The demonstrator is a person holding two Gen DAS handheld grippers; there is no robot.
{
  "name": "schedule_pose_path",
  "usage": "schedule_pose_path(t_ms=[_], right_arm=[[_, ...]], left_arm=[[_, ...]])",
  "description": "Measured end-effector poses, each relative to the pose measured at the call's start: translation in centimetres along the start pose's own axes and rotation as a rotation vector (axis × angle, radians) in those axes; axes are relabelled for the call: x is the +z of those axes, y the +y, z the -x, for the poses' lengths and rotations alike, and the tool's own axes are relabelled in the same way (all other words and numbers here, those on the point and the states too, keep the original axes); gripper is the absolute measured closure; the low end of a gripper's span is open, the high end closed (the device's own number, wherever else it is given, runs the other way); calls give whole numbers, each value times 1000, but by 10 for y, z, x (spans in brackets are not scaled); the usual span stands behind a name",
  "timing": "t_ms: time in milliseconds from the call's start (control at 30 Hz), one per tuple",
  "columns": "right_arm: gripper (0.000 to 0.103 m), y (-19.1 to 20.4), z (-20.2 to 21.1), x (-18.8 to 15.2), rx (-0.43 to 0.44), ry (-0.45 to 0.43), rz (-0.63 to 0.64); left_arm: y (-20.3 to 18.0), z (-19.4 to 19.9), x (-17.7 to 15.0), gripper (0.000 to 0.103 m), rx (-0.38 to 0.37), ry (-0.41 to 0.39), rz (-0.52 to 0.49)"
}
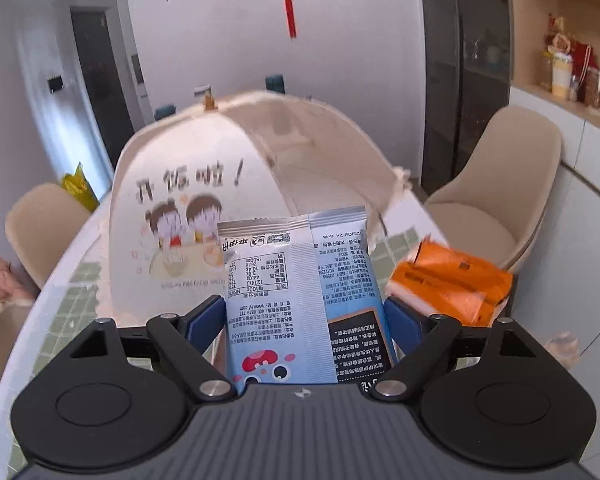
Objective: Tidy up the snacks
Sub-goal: 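Carry the bread stick and blue pack over the pink box and open both tools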
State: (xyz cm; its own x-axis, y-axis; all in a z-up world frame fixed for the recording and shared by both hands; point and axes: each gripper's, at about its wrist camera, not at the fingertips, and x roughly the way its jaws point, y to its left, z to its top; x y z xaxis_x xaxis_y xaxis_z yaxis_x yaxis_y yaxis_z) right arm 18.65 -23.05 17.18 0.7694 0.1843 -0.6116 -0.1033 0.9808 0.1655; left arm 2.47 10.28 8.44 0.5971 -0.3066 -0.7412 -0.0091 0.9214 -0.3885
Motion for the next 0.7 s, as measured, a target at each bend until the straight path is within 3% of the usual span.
schedule_pose_path(t_ms=[67, 200, 333, 400, 500, 567, 633, 700], right_arm=[[17, -4, -13, -8, 37, 20, -19], [16, -11, -36, -4, 5, 6, -90], [17, -10, -93, -14, -50, 216, -59], [17, -16, -99, -27, -25, 200, -97], [16, -25, -85, -38, 26, 76, -190], [15, -24, -78, -40, 38, 2, -172], [15, -19, -82, -38, 7, 57, -84], [15, -33, -84, -37, 131, 112, -199]], left_arm=[[10, -7, -5, 68, 13, 27, 30], [4, -18, -8, 68, 9, 58, 5], [-8, -19, -10, 68, -28, 62, -50], [-10, -19, -14, 68, -19, 62, -67], [-4, -21, -21, 68, 7, 79, -59], [1, -24, -26, 68, 22, 98, -43], [3, -25, -31, 68, 29, 108, -29], [2, -25, -34, 68, 20, 111, -31]])
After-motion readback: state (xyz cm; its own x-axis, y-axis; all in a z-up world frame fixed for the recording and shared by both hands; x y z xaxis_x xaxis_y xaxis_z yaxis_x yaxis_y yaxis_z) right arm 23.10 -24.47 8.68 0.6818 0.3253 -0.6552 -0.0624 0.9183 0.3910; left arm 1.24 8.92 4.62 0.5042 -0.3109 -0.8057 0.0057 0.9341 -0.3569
